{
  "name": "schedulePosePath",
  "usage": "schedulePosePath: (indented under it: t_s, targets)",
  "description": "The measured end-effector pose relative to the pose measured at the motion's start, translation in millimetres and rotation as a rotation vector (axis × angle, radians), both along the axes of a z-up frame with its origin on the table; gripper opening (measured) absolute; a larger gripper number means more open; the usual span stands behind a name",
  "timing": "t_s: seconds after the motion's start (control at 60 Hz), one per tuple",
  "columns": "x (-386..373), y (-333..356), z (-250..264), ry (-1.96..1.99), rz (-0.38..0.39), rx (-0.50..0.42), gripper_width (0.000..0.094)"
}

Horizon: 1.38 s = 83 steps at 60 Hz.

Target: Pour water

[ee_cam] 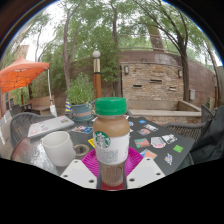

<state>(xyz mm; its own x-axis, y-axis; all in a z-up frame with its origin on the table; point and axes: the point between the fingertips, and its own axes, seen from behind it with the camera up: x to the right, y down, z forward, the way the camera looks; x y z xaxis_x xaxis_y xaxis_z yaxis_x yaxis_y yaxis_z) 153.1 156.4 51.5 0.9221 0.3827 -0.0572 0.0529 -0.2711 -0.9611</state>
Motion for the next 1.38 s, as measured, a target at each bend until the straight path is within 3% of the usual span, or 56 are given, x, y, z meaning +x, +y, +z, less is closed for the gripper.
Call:
schedulePosePath:
  t_s: [0.183,0.367,0.533,0.633,0.767,0.983,1.067,1.383]
  targets:
    - [-13.8,-12.8,-23.0,-0.056,0.097,-0.092,0.0316]
    - [-14.1,-15.6,-25.5,-0.048,0.132,-0.104,0.0317]
    - [-14.8,-17.8,-24.4,-0.068,0.15,-0.083,0.0423]
    - [-8.5,-20.8,-25.3,-0.054,0.122,-0.098,0.052]
    - [6.8,-34.5,-21.6,-0.088,0.082,-0.127,0.0847]
    - [28.8,-90.6,7.7,-0.068,-0.007,-0.225,0.0828]
    - [34.7,-116.9,34.8,-0.047,-0.067,-0.23,0.0832]
    - [-9.2,-262.7,134.2,-0.049,-0.175,-0.25,0.0832]
